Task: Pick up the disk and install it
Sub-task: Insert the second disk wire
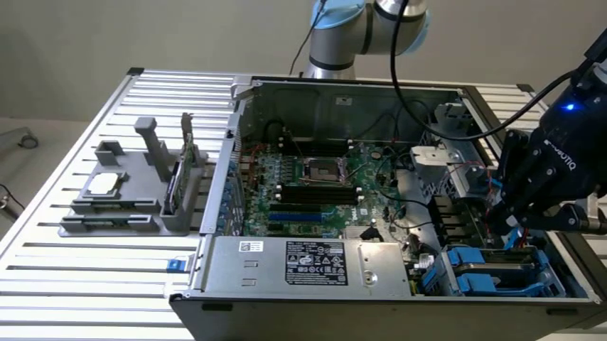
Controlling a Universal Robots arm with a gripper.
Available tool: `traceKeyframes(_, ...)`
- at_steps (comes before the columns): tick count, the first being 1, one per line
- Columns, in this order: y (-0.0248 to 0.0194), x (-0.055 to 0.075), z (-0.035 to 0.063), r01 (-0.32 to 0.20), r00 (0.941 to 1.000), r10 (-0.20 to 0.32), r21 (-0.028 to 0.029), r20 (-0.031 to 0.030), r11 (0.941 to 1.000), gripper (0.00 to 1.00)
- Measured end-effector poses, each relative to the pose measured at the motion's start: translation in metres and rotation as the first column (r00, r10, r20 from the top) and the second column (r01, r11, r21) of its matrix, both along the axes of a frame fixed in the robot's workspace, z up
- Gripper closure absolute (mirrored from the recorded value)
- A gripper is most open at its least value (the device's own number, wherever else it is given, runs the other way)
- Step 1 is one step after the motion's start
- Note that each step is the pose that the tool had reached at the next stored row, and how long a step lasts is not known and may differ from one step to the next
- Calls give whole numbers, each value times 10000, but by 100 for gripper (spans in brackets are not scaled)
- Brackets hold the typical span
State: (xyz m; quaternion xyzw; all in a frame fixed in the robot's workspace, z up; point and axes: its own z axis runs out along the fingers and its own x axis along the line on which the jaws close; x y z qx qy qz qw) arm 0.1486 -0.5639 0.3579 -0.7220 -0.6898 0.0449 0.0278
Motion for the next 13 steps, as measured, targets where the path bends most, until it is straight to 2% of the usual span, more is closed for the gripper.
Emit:
traceKeyframes(8, -36, 5, -12, 1, 10000, -1, -1, -3, 10000, 84)
traceKeyframes(13, -117, 8, -28, -1, 10000, 1, -1, -13, 10000, 84)
